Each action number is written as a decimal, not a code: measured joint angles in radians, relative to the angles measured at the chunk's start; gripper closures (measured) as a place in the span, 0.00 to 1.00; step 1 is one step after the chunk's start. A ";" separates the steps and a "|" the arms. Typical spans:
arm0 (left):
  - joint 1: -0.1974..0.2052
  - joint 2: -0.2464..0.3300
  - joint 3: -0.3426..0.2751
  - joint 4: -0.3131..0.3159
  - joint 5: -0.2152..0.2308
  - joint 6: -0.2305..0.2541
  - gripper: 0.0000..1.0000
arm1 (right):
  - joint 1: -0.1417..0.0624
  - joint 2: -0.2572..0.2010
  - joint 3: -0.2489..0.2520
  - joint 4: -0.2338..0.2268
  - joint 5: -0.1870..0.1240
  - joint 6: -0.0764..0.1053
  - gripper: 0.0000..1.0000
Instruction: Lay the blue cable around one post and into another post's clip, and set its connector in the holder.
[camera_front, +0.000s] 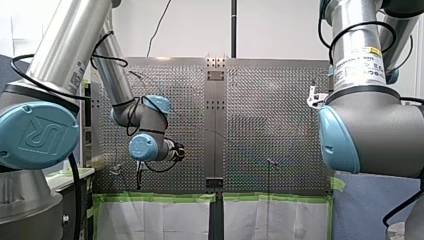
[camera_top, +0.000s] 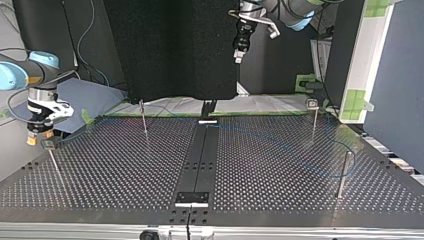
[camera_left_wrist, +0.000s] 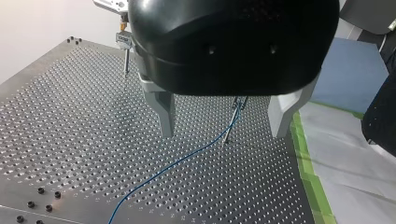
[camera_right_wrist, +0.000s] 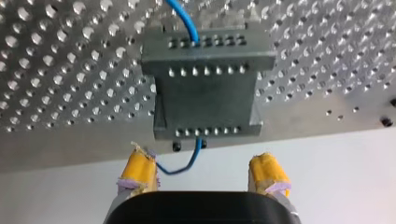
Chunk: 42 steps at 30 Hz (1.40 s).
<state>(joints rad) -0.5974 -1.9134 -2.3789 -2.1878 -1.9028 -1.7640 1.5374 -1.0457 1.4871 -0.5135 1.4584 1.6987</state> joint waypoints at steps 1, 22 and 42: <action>0.000 0.000 0.000 0.000 0.000 0.000 0.00 | 0.000 0.000 0.002 0.000 0.009 0.000 0.00; 0.000 0.000 0.000 0.002 0.003 -0.002 0.00 | 0.018 -0.001 0.121 -0.076 0.137 -0.001 0.00; 0.000 0.000 0.000 0.023 -0.023 -0.022 0.00 | 0.142 -0.003 0.290 -0.232 0.185 -0.062 0.00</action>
<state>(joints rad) -0.5971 -1.9133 -2.3789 -2.1644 -1.9263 -1.7861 1.6794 -1.0485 1.7770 -0.7454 1.6438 1.6368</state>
